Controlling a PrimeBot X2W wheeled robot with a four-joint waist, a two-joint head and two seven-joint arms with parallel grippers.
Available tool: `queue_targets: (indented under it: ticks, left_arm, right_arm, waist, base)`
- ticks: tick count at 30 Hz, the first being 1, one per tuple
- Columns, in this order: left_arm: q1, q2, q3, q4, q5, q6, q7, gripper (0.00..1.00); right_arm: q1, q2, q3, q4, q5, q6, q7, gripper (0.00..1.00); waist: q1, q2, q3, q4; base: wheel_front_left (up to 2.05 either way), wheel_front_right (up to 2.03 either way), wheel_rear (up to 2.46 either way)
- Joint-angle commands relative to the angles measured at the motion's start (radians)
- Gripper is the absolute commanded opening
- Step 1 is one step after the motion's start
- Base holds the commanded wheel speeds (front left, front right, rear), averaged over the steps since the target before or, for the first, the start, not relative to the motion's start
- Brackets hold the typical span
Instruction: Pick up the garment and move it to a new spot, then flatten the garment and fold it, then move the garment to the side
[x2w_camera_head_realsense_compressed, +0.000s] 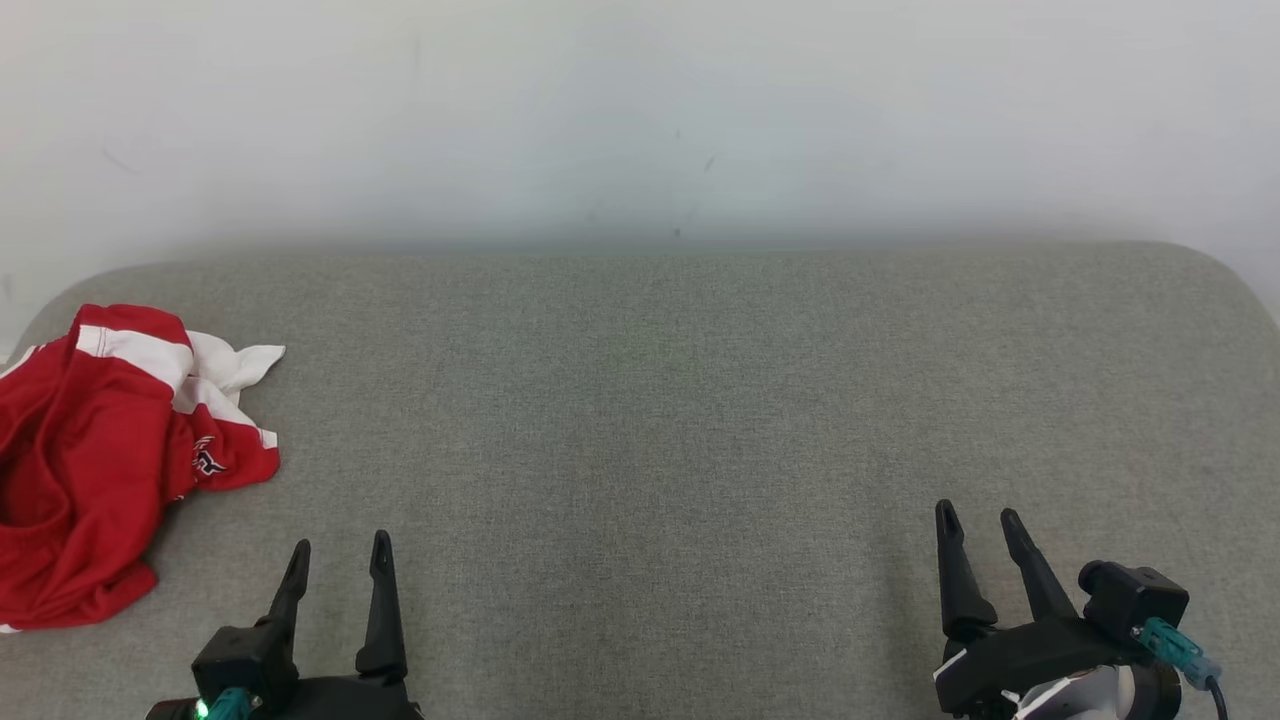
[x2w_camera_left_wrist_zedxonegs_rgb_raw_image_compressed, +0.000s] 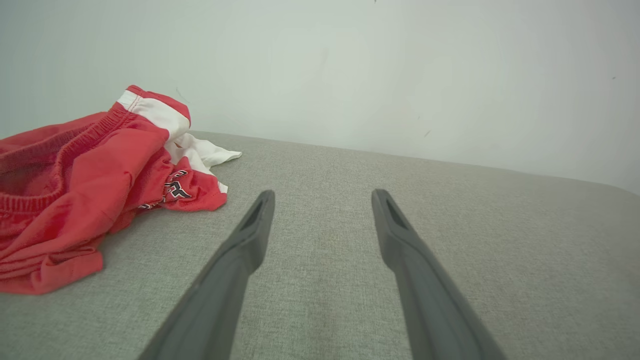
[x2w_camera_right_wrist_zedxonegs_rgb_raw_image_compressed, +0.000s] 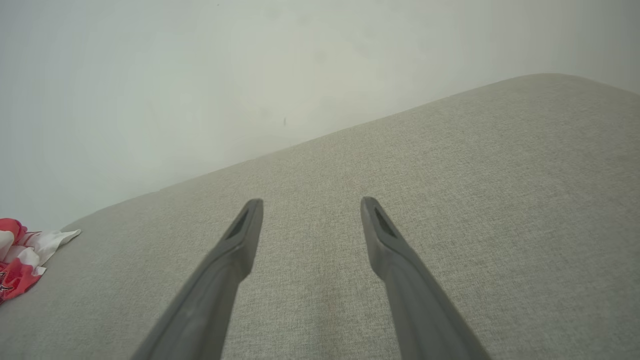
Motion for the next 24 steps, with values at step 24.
queue_targets:
  ticks: [24]
  left_arm:
    - [0.005, -0.030, 0.053, 0.026, 0.101, -0.034, -0.050, 1.00]
  right_arm:
    - [0.027, -0.005, 0.009, -0.052, -0.200, 0.004, -0.009, 1.00]
  waist:
    - [0.0000, 0.0000, 0.021, 0.002]
  base:
    - [0.00, 0.00, 0.00]
